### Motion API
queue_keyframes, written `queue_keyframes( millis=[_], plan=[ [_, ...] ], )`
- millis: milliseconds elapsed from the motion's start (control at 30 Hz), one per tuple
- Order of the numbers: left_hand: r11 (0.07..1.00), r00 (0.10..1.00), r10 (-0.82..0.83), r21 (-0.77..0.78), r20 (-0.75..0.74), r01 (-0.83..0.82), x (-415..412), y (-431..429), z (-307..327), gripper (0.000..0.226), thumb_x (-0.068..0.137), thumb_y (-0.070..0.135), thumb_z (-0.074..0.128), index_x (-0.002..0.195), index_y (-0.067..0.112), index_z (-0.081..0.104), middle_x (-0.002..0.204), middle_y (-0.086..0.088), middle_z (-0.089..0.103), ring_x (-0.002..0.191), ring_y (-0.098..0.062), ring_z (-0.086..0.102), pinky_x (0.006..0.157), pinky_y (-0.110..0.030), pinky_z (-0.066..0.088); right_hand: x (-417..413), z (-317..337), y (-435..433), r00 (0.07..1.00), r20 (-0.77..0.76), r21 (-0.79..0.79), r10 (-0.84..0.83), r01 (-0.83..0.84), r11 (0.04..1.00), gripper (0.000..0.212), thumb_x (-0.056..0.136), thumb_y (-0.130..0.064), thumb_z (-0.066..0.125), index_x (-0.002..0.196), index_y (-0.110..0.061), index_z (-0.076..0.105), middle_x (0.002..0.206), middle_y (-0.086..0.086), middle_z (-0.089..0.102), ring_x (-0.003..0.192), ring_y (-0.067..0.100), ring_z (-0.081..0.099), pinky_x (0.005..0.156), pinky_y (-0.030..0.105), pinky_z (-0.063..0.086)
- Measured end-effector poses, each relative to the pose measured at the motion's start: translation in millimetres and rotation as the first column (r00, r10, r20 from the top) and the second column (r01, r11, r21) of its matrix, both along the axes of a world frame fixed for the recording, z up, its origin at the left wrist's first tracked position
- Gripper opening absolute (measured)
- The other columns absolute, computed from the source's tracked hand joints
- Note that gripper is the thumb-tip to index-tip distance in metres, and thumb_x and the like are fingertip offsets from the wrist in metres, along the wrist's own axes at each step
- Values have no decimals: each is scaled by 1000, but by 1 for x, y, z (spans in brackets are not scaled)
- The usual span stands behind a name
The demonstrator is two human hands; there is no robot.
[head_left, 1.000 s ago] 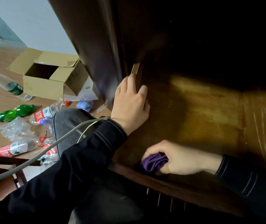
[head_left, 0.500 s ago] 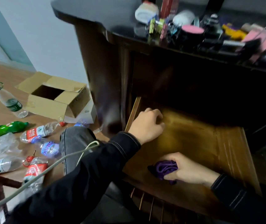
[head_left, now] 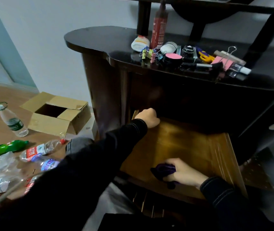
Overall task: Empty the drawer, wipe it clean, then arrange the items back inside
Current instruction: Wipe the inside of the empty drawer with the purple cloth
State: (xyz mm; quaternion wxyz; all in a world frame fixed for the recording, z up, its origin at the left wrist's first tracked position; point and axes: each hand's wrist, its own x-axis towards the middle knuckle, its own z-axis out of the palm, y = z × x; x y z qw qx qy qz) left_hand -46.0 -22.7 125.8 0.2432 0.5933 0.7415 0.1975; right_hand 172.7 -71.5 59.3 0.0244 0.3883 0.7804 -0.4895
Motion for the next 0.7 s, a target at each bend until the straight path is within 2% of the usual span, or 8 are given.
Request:
queue_keyframes(
  millis=[33, 133, 267, 433, 533, 633, 700],
  plan=[
    [998, 997, -55, -31, -61, 53, -4, 1, -2, 16, 92, 21, 55, 86, 10, 64, 80, -5, 65, 78, -26, 64, 68, -33, 51, 0, -2, 0, 1000, -9, -1, -3, 3, 1000, 37, 82, -6, 77, 113, -24, 69, 108, -4, 70, 103, 11, 66, 90, 30, 52],
    [982, 957, -190, -51, -218, 183, -17, 0, -13, 14, 92, 21, 55, 85, 15, 66, 85, -4, 67, 84, -27, 65, 82, -36, 52, -3, -6, 0, 999, -43, -34, 15, -16, 999, 33, 82, -6, 77, 106, -28, 70, 105, -5, 71, 101, 11, 67, 92, 33, 52],
    [951, 898, -275, 41, -343, 307, -34, -13, -34, 13, 92, 21, 52, 85, 18, 62, 88, 0, 65, 81, -23, 62, 77, -39, 54, -10, -11, -3, 995, -93, -106, 44, -54, 993, 34, 83, -5, 77, 114, -18, 70, 110, 2, 72, 104, 17, 68, 95, 38, 52],
    [881, 836, -334, 170, -436, 441, -44, -25, -63, 16, 90, 24, 51, 93, 20, 67, 94, 5, 66, 88, -19, 60, 84, -36, 46, -23, -13, -1, 984, -106, -166, 145, -162, 973, 36, 87, -7, 75, 120, -17, 68, 118, 2, 70, 110, 18, 66, 101, 39, 51],
    [855, 824, -322, 232, -466, 465, -48, -30, -77, 17, 89, 24, 53, 95, 22, 68, 95, 7, 68, 89, -17, 60, 82, -31, 35, -29, -12, 1, 976, -81, -209, 200, -213, 954, 35, 88, -9, 74, 120, -20, 68, 118, 0, 69, 110, 18, 65, 102, 42, 50],
    [844, 812, -313, 248, -493, 476, -48, -31, -82, 17, 89, 26, 52, 96, 22, 68, 94, 7, 67, 87, -17, 58, 80, -28, 28, -33, -7, 4, 963, -29, -238, 267, -266, 934, 34, 88, -11, 74, 119, -23, 68, 116, -3, 69, 108, 20, 65, 100, 43, 50],
    [846, 810, -316, 239, -495, 476, -46, -31, -80, 17, 89, 25, 52, 95, 22, 68, 94, 7, 67, 87, -18, 58, 84, -29, 30, -35, -1, 7, 952, 14, -260, 307, -293, 920, 32, 87, -11, 74, 117, -24, 69, 110, -6, 69, 105, 21, 65, 94, 40, 51]
  ],
)
